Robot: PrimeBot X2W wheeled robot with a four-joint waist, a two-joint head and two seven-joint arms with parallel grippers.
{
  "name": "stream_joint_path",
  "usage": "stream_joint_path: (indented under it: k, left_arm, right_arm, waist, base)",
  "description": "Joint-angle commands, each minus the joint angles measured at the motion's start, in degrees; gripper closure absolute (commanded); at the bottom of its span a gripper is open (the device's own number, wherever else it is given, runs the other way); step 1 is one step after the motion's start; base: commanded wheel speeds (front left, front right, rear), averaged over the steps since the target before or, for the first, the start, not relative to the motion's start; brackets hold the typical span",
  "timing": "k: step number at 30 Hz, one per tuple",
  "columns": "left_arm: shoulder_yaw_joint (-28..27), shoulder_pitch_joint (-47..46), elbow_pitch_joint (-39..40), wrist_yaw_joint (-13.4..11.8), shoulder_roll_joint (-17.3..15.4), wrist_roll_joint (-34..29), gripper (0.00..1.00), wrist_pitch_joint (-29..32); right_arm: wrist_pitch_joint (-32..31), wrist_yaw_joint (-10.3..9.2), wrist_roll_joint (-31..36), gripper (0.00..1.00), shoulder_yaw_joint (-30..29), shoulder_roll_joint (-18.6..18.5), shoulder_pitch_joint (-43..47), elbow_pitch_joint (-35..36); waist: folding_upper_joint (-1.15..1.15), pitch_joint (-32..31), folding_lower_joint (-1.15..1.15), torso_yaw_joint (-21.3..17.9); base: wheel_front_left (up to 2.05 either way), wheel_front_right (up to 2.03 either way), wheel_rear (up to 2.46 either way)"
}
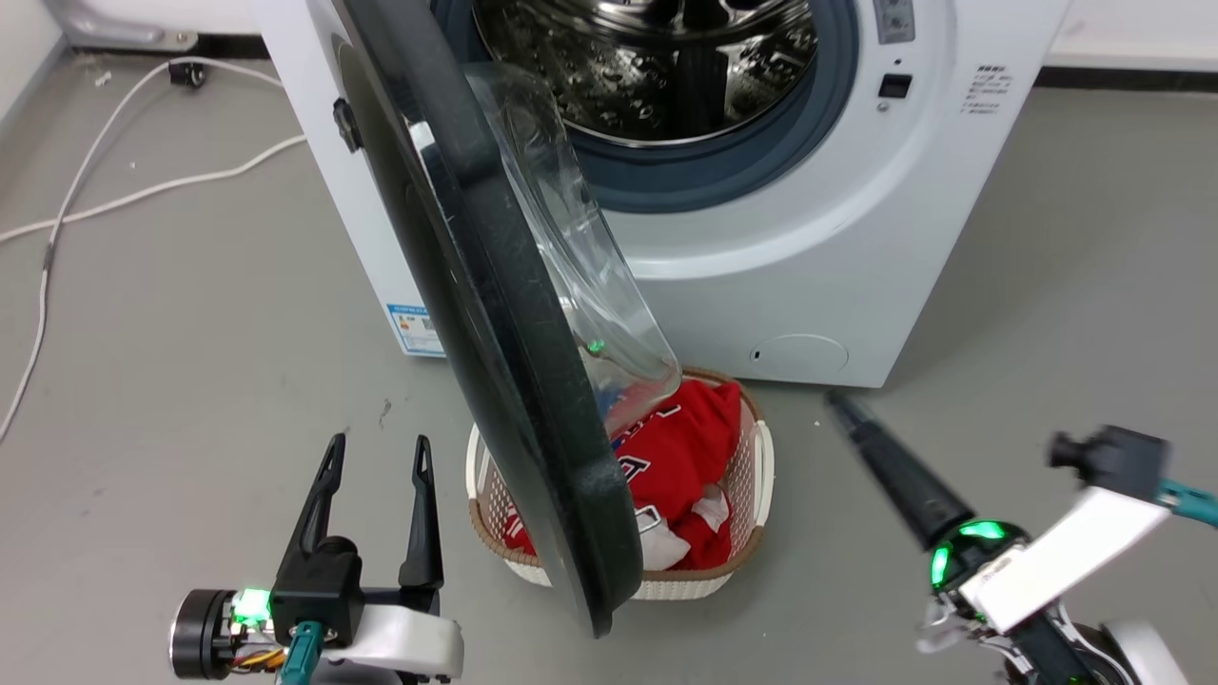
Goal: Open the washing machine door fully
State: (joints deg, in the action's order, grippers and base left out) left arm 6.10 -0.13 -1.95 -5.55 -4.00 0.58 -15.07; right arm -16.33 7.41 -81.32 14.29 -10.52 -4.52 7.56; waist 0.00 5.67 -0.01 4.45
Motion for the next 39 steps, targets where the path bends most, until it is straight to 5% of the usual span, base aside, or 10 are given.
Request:
stream_joint_path:
  k: [1,8,13,22,39]
  left_arm:
    - [-0.2,0.9,-0.1,-0.1,-0.3,-0.1,0.0,-0.2]
    - [-0.7,2.8,0.0,-0.3,-0.5,-0.1,0.0,-0.2]
    - [-1.0,4.0,0.2,-0.6,-0.6,-0.1,0.0,-0.2]
    - [-1.2,4.8,0.6,-0.4,-0.6,-0.1,0.0,-0.2]
    - [-1.1,5.1,0.3,-0.1,-0.2,0.3,0.0,-0.2]
  right_arm:
    - [4.2,0.14,2.8,0.0,-0.8,-0.6,1.3,0.7]
    - [28.0,0.15,22.2,0.0,-2.5,-5.4,3.3,-0.9]
    - [31.4,0.15,38.7,0.0,-5.1,-5.9,4.4,-3.1]
    - [31.5,0.08,64.9,0.0,-13.7,2.8,9.0,2.4]
    - [31.5,0.08,75.6,0.0,-18.0,7.7,17.1,0.2]
  waist:
    - [0.0,-1.3,0.01,-0.6]
    - [0.0,-3.8,0.01,-1.7]
    - [0.0,-4.9,0.01,-2.4]
    - [0.0,-5.6,0.01,-3.2]
    - [0.0,-6.4,0.01,-2.4]
  base:
    - [0.0,0.0,0.0]
    - [0.0,0.0,0.0]
    - [0.0,0.0,0.0]
    - [0.0,0.0,0.0]
    - [0.0,0.0,0.0]
